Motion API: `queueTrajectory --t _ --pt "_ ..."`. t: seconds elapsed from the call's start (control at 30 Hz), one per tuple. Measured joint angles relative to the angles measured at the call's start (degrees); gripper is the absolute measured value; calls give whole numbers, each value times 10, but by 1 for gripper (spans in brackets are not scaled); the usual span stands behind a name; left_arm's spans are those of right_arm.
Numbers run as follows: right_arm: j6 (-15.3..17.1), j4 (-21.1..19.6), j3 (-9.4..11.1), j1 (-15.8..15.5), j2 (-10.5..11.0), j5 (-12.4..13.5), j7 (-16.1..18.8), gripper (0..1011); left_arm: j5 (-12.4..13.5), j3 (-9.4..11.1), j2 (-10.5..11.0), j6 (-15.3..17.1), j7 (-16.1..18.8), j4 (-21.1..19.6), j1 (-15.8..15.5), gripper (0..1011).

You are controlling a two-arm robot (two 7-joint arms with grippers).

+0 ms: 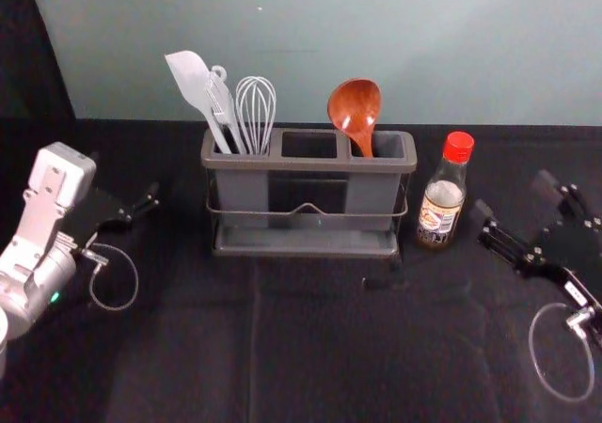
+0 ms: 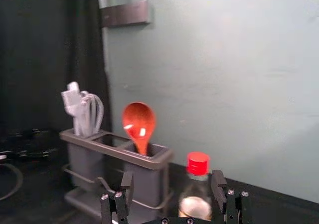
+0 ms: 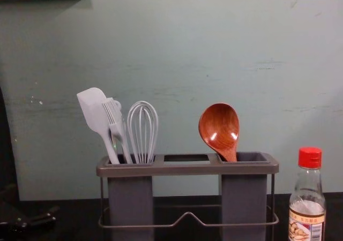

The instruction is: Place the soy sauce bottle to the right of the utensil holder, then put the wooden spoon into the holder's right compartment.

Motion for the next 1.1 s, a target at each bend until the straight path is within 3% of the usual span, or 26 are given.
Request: queueTrajectory --t 0.03,0.17,0.37,0.63,1.1 --pt "-22 5 3 -9 -11 -16 -12 1002 0 0 0 0 0 0 0 1005" --pt "-58 22 6 -22 -38 -49 -40 1002 0 0 0 0 0 0 0 1005" --pt "-78 53 4 -19 -73 -94 -76 1002 0 0 0 0 0 0 0 1005" --pt "-73 82 3 3 -97 -109 -84 1002 0 0 0 0 0 0 0 1005" --pt "-20 149 -6 71 -128 -120 -76 1002 0 0 0 0 0 0 0 1005"
